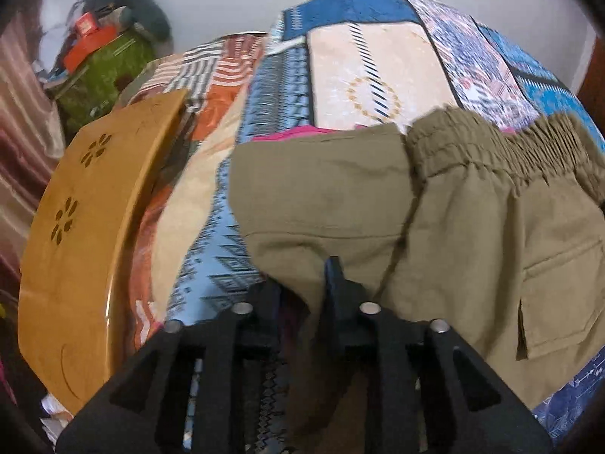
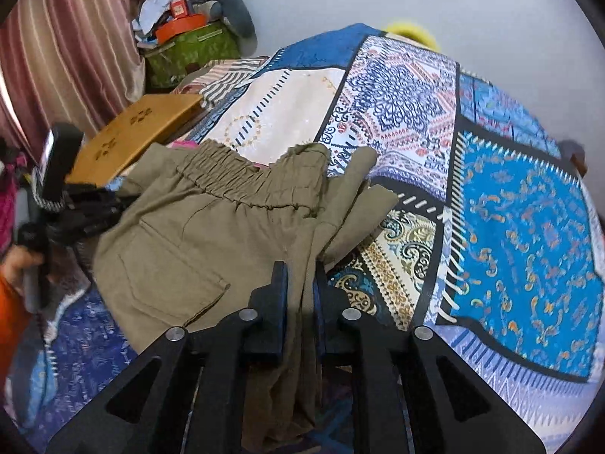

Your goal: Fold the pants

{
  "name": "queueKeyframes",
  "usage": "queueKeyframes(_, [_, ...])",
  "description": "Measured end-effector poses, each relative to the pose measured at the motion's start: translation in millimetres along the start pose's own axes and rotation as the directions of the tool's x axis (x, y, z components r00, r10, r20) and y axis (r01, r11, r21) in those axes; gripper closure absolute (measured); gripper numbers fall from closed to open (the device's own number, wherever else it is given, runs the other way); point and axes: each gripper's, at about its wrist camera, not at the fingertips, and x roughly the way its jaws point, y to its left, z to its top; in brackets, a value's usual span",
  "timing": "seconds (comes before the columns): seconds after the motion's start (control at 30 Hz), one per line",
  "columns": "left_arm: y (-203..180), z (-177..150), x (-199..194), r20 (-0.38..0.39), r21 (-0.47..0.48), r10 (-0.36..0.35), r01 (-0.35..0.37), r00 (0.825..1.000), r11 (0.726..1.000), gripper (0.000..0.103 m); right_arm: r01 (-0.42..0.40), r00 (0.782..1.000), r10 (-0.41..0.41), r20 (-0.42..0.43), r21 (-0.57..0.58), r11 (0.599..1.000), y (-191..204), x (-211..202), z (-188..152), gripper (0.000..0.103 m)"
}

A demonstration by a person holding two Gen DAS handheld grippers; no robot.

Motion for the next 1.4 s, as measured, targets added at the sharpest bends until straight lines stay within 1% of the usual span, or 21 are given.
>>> queueKeyframes(0.03, [4.2, -0.9, -3.7, -0.002, -0.015, 0.001, -0.001, 1.000, 1.000, 0.075, 0.002, 1.000, -0.002, -0.010, 0.004, 1.000, -2.1, -2.5, -2.1, 0.087])
queueKeyframes(0.1, [9.3, -2.6, -10.6, 0.000, -0.023, 0.020, -0.020, 1.000, 1.000, 0.075, 0.008, 1.000, -0.008, -0.013, 0.006, 1.000, -2.4, -6.4, -4.7, 0.080])
queueKeyframes(0.17, [16.6, -6.5, -18.5, -0.003, -0.021, 0.045, -0.045, 0.999, 0.999, 0.075, 0.016, 1.000, -0.015, -0.009, 0.020, 1.000, -4.9, -12.4, -7.2, 0.076])
queueKeyframes(0.27, [25.3, -11.2, -32.1, -0.014, -0.032, 0.071, -0.072, 0.997, 0.997, 0.075, 0.017, 1.000, -0.016, -0.018, 0.037, 0.999, -10.9, -24.1, -6.7, 0.075])
queueKeyframes(0.37, [28.4, -17.9, -57.8, -0.003, -0.035, 0.073, -0.073, 0.997, 0.997, 0.075, 0.050, 0.999, -0.050, -0.003, 0.036, 0.998, -12.0, -46.0, -5.8, 0.074])
queueKeyframes(0.47, [23.4, -21.6, -96.8, 0.040, -0.036, 0.066, -0.065, 0.997, 0.997, 0.075, 0.062, 0.997, -0.063, 0.041, 0.028, 0.998, -7.7, -80.4, -5.7, 0.074])
queueKeyframes(0.57, [12.0, -22.3, -143.4, 0.102, -0.036, 0.028, -0.024, 0.994, 0.999, 0.075, 0.063, 0.992, -0.063, 0.106, 0.007, 0.998, 1.3, -117.1, -4.9, 0.074])
queueKeyframes(0.6, [7.2, -21.9, -160.6, 0.125, -0.032, 0.015, -0.011, 0.992, 0.999, 0.075, 0.070, 0.988, -0.068, 0.140, -0.008, 0.998, 8.1, -135.2, -5.2, 0.074])
queueKeyframes(0.7, [-9.5, -25.8, -222.7, 0.218, -0.011, -0.021, 0.024, 0.976, 1.000, 0.075, 0.084, 0.972, -0.073, 0.224, -0.039, 0.996, 24.7, -175.3, -7.9, 0.074])
queueKeyframes(0.8, [-29.5, -36.9, -293.6, 0.318, 0.010, -0.052, 0.051, 0.947, 0.999, 0.075, 0.080, 0.948, -0.058, 0.314, -0.059, 0.995, 45.0, -219.7, -12.9, 0.074])
queueKeyframes(0.83, [-34.2, -40.5, -310.0, 0.340, 0.017, -0.058, 0.055, 0.939, 0.998, 0.075, 0.072, 0.939, -0.046, 0.341, -0.064, 0.995, 52.5, -234.7, -15.6, 0.074])
queueKeyframes(0.9, [-44.2, -51.1, -348.8, 0.397, 0.032, -0.070, 0.062, 0.915, 0.998, 0.074, 0.068, 0.919, -0.031, 0.393, -0.081, 0.994, 66.9, -260.8, -22.1, 0.074])
queueKeyframes(1.0, [-58.3, -74.1, -407.1, 0.482, 0.044, -0.092, 0.080, 0.872, 0.996, 0.074, 0.066, 0.879, -0.007, 0.478, -0.108, 0.992, 91.3, -301.4, -37.7, 0.074])
queueKeyframes(1.03, [-64.4, -85.5, -429.7, 0.519, 0.043, -0.085, 0.073, 0.850, 0.996, 0.074, 0.060, 0.868, 0.005, 0.496, -0.116, 0.992, 97.3, -309.9, -42.7, 0.074])
queueKeyframes(1.07, [-67.5, -91.9, -443.2, 0.541, 0.045, -0.083, 0.069, 0.837, 0.997, 0.074, 0.055, 0.856, 0.018, 0.517, -0.124, 0.991, 105.0, -319.6, -48.6, 0.074])
queueKeyframes(1.13, [-76.8, -114.0, -478.3, 0.596, 0.056, -0.104, 0.088, 0.796, 0.995, 0.073, 0.056, 0.825, 0.038, 0.564, -0.148, 0.987, 122.2, -341.2, -63.8, 0.074])
queueKeyframes(1.17, [-79.8, -122.4, -488.4, 0.611, 0.056, -0.106, 0.090, 0.784, 0.994, 0.072, 0.054, 0.814, 0.046, 0.579, -0.155, 0.986, 127.3, -347.3, -68.9, 0.074])
queueKeyframes(1.23, [-87.2, -145.7, -512.9, 0.656, 0.053, -0.106, 0.095, 0.747, 0.994, 0.066, 0.045, 0.784, 0.067, 0.617, -0.165, 0.985, 139.3, -361.7, -84.1, 0.074])
queueKeyframes(1.33, [-95.7, -173.9, -533.6, 0.691, 0.051, -0.103, 0.093, 0.715, 0.994, 0.058, 0.062, 0.746, 0.069, 0.663, -0.172, 0.983, 156.1, -375.3, -106.4, 0.074])
queueKeyframes(1.37, [-97.9, -181.1, -537.9, 0.698, 0.046, -0.097, 0.090, 0.710, 0.995, 0.056, 0.065, 0.740, 0.069, 0.669, -0.174, 0.983, 158.5, -377.6, -111.0, 0.074])
queueKeyframes(1.4, [-99.3, -188.9, -540.4, 0.705, 0.042, -0.096, 0.094, 0.703, 0.995, 0.049, 0.064, 0.733, 0.071, 0.676, -0.173, 0.983, 162.8, -380.2, -117.0, 0.074])
